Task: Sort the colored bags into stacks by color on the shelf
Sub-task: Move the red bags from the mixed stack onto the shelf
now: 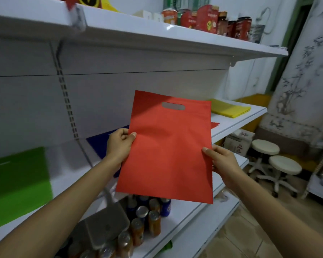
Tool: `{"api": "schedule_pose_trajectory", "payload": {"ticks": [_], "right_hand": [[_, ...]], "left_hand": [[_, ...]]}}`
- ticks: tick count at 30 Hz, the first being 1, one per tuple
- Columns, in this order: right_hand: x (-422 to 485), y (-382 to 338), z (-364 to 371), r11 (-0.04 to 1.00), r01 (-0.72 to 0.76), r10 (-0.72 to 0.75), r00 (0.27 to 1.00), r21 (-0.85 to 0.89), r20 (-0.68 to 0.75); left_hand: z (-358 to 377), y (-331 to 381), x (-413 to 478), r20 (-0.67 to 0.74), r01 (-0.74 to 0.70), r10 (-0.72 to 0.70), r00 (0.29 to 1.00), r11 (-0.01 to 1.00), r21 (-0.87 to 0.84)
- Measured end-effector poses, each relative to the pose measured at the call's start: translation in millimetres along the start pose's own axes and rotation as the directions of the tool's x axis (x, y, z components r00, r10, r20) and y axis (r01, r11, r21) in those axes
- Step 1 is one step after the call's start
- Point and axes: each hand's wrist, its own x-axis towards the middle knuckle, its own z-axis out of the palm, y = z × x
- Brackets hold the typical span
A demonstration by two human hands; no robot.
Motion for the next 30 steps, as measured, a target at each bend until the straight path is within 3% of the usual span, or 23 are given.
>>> {"api": "schedule_pose_trajectory", "payload": {"ticks": [10, 17, 23, 30], "right_hand": [[141.5, -6.5, -49.8, 0.999, 0.032, -0.027, 0.988, 0.035, -0.150], [206.3, -5.2, -62.5, 1.000, 0.014, -0.008, 0.979, 0.027, -0.202], [263.3, 0.3, -73.1, 0.983, 0.067, -0.094, 0.983, -0.168, -0.160], [362.5, -0.6, -75.6, 0.932, 0.137, -0.139, 0.990, -0.335, 0.018]], "left_hand": [[109.1, 8.2, 127.8, 0.103, -0.062, 0.055, 0.993, 0.996, 0.067], [138.8, -12.0, 162.1, 0.203, -0.030, 0.000, 0.979, 0.989, 0.144], [154.2, -36.4, 179.1, 0.224, 0.035, -0.100, 0.969, 0.960, 0.277], [180.0, -46.4, 196.5, 0.083, 0.107, -0.144, 0.986, 0.930, 0.351]]}}
